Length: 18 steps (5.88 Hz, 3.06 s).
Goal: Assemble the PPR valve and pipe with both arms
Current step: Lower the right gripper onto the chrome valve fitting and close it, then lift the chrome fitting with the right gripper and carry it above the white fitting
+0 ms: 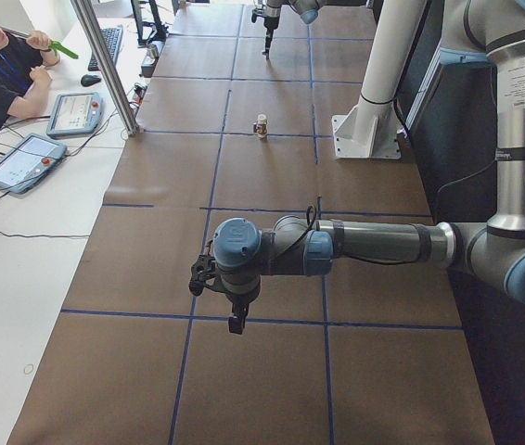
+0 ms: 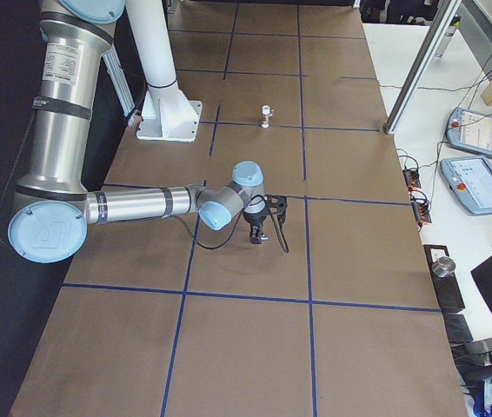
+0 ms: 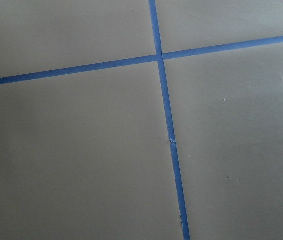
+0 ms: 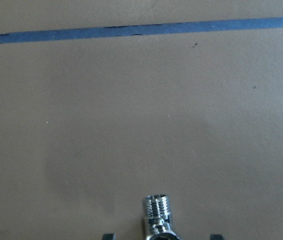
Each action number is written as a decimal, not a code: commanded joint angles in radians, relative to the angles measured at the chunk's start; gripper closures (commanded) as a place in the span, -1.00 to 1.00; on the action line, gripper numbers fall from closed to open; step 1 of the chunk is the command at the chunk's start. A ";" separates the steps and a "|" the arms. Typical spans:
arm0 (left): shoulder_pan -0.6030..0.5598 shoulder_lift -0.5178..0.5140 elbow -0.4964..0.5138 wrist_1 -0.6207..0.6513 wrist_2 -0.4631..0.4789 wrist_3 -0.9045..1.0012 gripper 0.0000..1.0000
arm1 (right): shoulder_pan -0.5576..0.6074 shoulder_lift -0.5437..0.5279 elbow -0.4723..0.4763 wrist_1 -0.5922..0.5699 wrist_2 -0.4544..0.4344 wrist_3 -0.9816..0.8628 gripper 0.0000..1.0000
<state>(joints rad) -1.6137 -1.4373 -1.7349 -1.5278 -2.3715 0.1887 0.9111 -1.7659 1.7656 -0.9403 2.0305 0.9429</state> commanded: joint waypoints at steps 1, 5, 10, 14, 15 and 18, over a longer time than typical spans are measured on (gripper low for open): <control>0.000 0.000 0.000 0.000 0.000 -0.002 -1.00 | 0.002 -0.001 0.002 0.000 -0.001 -0.001 0.82; 0.000 0.000 0.000 0.000 0.002 -0.008 -1.00 | 0.027 0.122 0.130 -0.219 0.072 0.014 1.00; 0.002 -0.003 0.000 0.002 0.005 -0.067 -1.00 | -0.212 0.616 0.279 -0.810 -0.050 0.545 1.00; 0.002 -0.006 -0.003 0.000 0.005 -0.067 -1.00 | -0.443 0.916 0.183 -0.927 -0.237 0.929 1.00; 0.003 -0.006 -0.003 0.000 0.005 -0.066 -1.00 | -0.455 0.957 0.140 -0.923 -0.260 0.974 1.00; 0.002 -0.005 -0.008 0.000 0.003 -0.066 -1.00 | -0.454 1.108 -0.072 -0.933 -0.268 0.973 1.00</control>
<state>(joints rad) -1.6121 -1.4424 -1.7419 -1.5279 -2.3683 0.1219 0.4566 -0.6882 1.7444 -1.8684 1.7676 1.9235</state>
